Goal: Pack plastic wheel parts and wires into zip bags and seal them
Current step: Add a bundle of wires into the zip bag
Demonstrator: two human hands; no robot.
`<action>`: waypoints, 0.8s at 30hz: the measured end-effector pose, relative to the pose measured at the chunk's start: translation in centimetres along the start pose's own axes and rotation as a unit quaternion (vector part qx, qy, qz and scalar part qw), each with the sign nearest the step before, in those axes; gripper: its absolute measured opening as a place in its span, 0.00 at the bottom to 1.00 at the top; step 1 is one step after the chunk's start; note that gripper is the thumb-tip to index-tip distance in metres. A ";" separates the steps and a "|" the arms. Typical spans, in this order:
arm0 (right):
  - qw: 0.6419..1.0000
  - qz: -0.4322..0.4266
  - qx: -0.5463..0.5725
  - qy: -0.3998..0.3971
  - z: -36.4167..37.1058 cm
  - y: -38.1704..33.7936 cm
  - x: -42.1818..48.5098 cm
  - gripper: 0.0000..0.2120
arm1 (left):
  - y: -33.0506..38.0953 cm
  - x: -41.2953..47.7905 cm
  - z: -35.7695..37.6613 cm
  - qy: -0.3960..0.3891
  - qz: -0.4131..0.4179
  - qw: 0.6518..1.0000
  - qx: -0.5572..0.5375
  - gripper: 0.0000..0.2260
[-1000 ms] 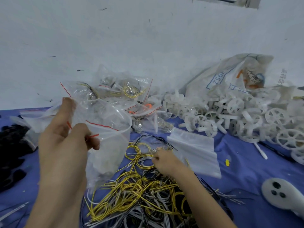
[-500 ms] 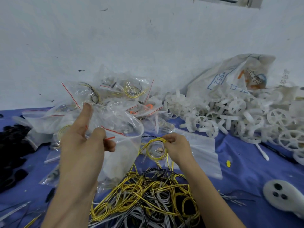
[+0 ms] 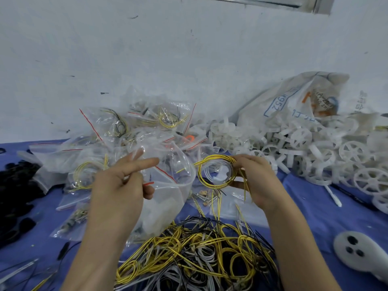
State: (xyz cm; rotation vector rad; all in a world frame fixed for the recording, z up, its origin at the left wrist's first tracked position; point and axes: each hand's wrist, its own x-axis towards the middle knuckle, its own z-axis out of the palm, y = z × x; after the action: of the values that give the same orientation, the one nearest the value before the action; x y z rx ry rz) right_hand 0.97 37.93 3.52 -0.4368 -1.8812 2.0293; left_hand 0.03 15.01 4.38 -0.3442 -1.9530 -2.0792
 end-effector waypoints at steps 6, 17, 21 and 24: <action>0.993 -0.103 0.042 0.029 -1.3 -2.6 -1.3 0.16 | -0.1 -0.1 0.2 -0.019 0.002 0.999 0.027 0.22; 0.979 -0.054 0.178 -0.088 -0.1 -3.8 -2.8 0.12 | -0.3 -0.3 0.5 -0.042 0.020 0.997 0.054 0.19; 0.975 -0.078 0.184 -0.100 0.8 -3.9 -3.2 0.13 | -0.5 -0.1 0.3 -0.009 0.020 0.998 0.052 0.20; 0.975 -0.078 0.186 -0.091 0.3 -3.9 -3.0 0.13 | -0.2 0.1 -0.1 0.058 0.035 0.997 0.032 0.21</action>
State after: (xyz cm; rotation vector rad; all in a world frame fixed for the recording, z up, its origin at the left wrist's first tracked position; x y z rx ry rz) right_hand 3.66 36.64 7.42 -0.0062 -1.5183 2.3062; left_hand -0.14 14.96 4.27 -0.2695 -1.9070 -1.9433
